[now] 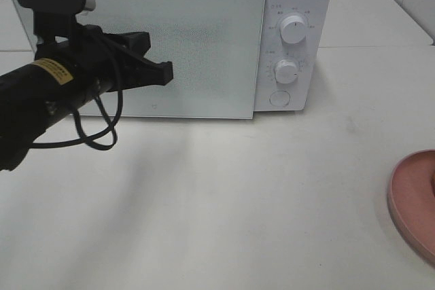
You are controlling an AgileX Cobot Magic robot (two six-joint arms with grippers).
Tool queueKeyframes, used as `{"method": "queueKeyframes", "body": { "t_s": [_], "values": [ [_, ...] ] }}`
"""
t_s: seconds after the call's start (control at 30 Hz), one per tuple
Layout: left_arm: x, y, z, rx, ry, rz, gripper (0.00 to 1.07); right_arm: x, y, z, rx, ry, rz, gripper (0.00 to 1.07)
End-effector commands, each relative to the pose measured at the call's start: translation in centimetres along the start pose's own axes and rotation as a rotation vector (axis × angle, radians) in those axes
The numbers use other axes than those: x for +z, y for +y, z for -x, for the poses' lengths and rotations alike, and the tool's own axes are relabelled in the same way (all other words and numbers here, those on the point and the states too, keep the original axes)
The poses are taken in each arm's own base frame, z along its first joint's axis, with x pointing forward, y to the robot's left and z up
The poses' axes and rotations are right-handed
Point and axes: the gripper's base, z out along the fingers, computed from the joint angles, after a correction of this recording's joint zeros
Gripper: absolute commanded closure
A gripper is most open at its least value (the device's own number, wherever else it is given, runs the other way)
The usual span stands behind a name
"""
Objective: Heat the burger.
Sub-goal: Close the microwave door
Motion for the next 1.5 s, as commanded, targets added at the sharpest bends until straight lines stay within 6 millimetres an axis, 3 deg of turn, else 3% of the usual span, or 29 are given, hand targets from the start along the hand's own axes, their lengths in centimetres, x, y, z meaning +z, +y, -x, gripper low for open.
{"method": "queueKeyframes", "body": {
  "t_s": [0.03, 0.4, 0.73, 1.17, 1.5],
  "values": [
    [1.4, -0.7, 0.4, -0.044, -0.019, 0.027, 1.07, -0.3, 0.0, -0.3, -0.005, -0.025, -0.003, 0.31],
    [5.7, -2.6, 0.8, -0.091, -0.038, 0.029, 1.07, -0.3, 0.0, -0.3, -0.004, -0.025, -0.003, 0.31],
    [8.4, -3.5, 0.8, -0.105, -0.012, 0.014, 1.07, -0.3, 0.0, -0.3, -0.004, -0.025, -0.003, 0.31],
    [11.7, -2.9, 1.8, -0.103, -0.016, 0.064, 1.07, -0.3, 0.0, -0.3, -0.004, -0.025, -0.003, 0.31],
    [11.3, -3.6, 2.4, -0.053, 0.066, -0.007, 1.07, -0.3, 0.0, -0.3, -0.004, -0.025, -0.003, 0.31]
  ]
}}
